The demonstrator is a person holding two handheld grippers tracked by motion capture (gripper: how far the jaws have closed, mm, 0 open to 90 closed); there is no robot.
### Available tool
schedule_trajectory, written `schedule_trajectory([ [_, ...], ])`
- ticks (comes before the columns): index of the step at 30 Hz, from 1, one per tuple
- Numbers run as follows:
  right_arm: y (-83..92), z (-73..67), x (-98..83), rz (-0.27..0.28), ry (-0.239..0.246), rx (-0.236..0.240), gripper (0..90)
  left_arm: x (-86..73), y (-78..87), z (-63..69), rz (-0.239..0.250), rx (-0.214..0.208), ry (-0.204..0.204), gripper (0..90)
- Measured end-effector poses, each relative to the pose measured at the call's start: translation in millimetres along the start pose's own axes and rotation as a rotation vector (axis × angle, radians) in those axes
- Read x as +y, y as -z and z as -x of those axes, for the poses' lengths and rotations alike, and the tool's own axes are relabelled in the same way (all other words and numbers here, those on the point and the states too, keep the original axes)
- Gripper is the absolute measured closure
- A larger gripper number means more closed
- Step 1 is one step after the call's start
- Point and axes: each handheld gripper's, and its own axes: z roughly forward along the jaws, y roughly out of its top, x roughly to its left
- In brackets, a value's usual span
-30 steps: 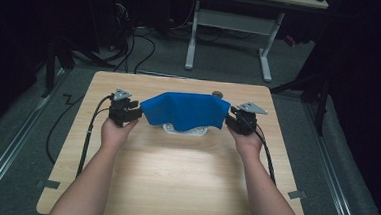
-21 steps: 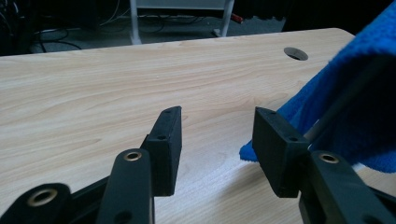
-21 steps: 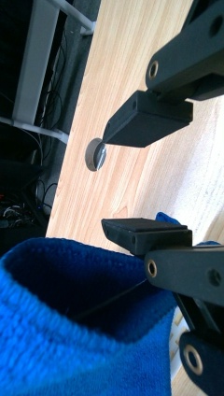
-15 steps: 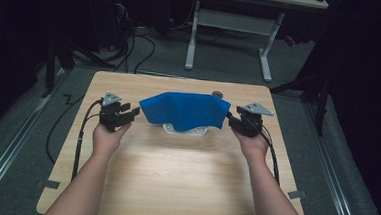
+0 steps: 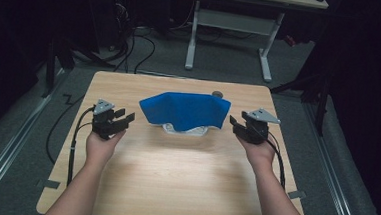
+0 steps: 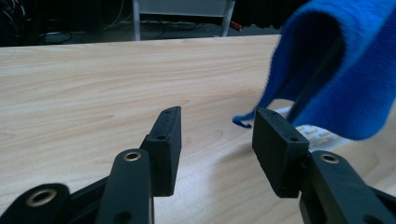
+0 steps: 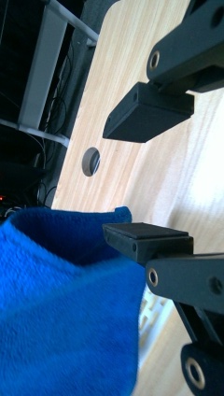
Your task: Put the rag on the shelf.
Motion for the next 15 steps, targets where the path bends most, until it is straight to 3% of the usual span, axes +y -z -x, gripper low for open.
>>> schedule_trajectory([
  [2,7.0,-3.3,-2.6,0.033,0.013,-0.001,48.0,-4.3,5.1,2.3,0.001,-0.007,-0.003,52.2],
  [5,13.6,-8.3,-4.4,0.004,0.036,0.01,46.9,-13.8,13.0,5.9,-0.005,-0.02,-0.009,51.3],
  [8,21.9,-14.9,-6.1,0.004,0.063,0.024,46.3,-24.6,21.6,10.3,-0.013,-0.022,-0.029,50.8],
  [10,28.9,-20.7,-9.6,0.035,0.078,0.033,46.5,-31.1,27.2,13.8,-0.022,-0.019,-0.043,50.2],
  [15,41.5,-34.8,-20.5,0.021,0.113,0.073,45.5,-45.1,43.6,24.4,-0.032,-0.046,-0.052,48.7],
])
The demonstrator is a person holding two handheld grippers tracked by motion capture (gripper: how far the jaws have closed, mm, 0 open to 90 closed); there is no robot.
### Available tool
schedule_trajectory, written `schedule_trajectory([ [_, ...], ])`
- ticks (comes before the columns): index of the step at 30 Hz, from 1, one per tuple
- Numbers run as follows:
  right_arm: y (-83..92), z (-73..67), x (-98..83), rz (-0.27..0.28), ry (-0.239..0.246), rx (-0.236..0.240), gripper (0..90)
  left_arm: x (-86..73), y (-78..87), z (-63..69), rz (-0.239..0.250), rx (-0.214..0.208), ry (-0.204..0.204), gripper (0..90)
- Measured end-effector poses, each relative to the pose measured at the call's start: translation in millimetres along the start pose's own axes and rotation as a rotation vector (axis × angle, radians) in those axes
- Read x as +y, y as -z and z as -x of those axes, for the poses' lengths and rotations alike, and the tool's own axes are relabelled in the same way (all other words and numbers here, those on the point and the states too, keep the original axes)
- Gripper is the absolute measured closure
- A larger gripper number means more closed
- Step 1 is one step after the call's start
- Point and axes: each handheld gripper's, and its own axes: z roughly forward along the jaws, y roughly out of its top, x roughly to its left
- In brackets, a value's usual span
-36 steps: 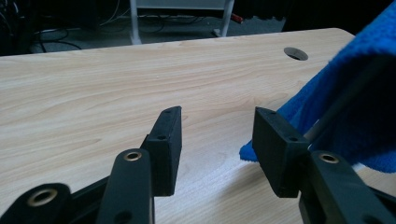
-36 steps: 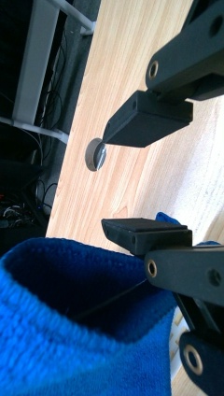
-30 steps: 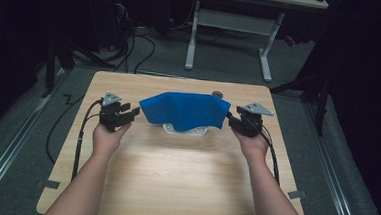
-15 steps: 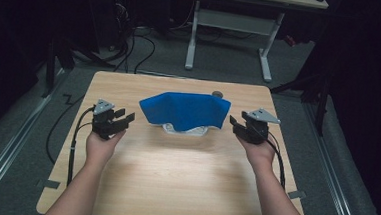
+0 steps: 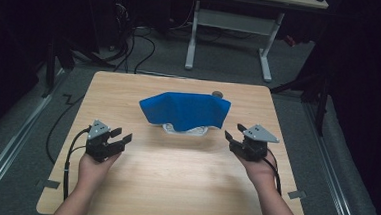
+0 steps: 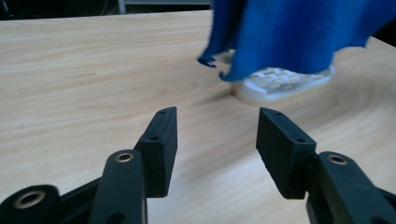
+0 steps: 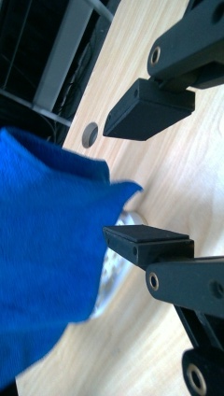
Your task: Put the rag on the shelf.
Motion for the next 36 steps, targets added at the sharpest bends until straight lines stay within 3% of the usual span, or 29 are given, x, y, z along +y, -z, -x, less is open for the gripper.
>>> schedule_trajectory([
  [6,10.5,-22.3,-20.2,-0.025,-0.009,0.062,43.4,-17.0,11.2,20.8,-0.036,-0.05,-0.013,47.0],
  [12,15.6,-47.3,-42.8,-0.061,-0.02,0.098,41.3,-42.0,5.7,50.4,-0.09,-0.082,-0.06,44.8],
  [14,16.9,-56.4,-50.1,-0.071,-0.04,0.111,39.8,-51.5,4.1,63.0,-0.134,-0.116,-0.054,45.0],
  [16,18.3,-64.0,-61.4,-0.066,-0.064,0.127,39.2,-55.8,1.7,77.1,-0.197,-0.177,-0.045,45.1],
  [19,16.3,-68.3,-74.7,-0.109,-0.056,0.163,39.1,-63.0,-0.3,95.4,-0.222,-0.211,-0.089,44.0],
  [20,14.9,-68.4,-76.6,-0.111,-0.039,0.169,39.5,-64.4,-2.0,104.0,-0.21,-0.211,-0.069,43.5],
  [21,12.5,-68.2,-78.4,-0.122,-0.027,0.173,39.9,-62.4,-2.4,102.5,-0.222,-0.189,-0.165,43.1],
  [22,9.4,-67.9,-79.5,-0.137,-0.015,0.181,39.9,-61.6,-3.2,103.3,-0.216,-0.174,-0.187,42.8],
  [24,4.1,-67.6,-79.8,-0.147,0.005,0.189,39.4,-60.6,-4.8,100.2,-0.215,-0.167,-0.174,42.8],
  [25,2.1,-67.2,-79.4,-0.15,0.01,0.194,39.1,-62.9,-6.2,103.1,-0.195,-0.178,-0.088,42.8],
  [26,0.7,-67.2,-78.9,-0.152,0.01,0.192,39.0,-61.7,-5.7,96.4,-0.218,-0.167,-0.15,42.8],
  [32,2.5,-67.2,-79.9,-0.153,0.015,0.198,38.9,-63.6,-5.3,92.1,-0.226,-0.165,-0.146,42.5],
  [36,2.6,-64.8,-80.0,-0.153,-0.011,0.198,38.3,-63.0,-3.7,89.7,-0.22,-0.161,-0.136,42.1],
])
